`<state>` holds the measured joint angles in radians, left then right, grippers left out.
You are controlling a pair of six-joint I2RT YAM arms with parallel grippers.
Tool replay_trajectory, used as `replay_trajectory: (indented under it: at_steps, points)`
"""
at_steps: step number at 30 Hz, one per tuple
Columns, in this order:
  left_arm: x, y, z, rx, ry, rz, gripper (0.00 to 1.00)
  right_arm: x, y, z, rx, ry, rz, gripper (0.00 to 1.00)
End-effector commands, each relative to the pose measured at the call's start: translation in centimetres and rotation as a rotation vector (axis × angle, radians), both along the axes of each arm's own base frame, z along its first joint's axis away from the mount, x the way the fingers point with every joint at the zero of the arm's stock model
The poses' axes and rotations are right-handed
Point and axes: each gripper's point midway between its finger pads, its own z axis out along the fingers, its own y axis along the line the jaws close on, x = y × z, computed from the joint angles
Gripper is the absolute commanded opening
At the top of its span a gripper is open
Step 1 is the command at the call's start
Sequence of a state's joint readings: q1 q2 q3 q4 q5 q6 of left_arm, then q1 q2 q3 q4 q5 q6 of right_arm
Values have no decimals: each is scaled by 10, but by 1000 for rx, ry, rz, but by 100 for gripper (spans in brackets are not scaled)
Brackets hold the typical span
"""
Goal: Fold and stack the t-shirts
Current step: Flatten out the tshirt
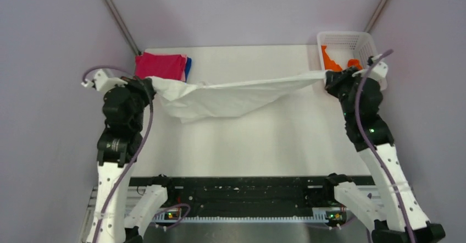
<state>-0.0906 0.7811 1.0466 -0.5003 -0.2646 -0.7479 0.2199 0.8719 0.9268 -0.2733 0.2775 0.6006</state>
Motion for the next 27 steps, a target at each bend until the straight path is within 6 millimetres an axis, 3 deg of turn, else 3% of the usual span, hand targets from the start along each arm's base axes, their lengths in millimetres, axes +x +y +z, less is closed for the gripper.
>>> replay_trajectory:
  at_steps: [1,5,10,13,16,20,24,27]
  points:
    - [-47,30,129,56,-289,128,0,-40,-11,103,-31,-196,14,0]
    - [-95,36,216,96,-480,134,0,-79,-13,184,-39,-373,54,0]
    - [-155,44,289,114,-656,159,0,-151,-16,270,-51,-602,118,0]
    - [-186,39,320,135,-752,124,0,-196,-19,311,-60,-711,149,0]
    - [-220,33,346,165,-856,83,0,-227,-20,331,-68,-776,179,0]
    - [-252,34,367,182,-947,84,0,-251,-22,344,-75,-827,192,0]
    - [-251,32,375,189,-969,75,0,-255,-26,344,-82,-831,176,0]
    - [-226,28,373,197,-925,62,0,-240,-30,336,-91,-792,139,0]
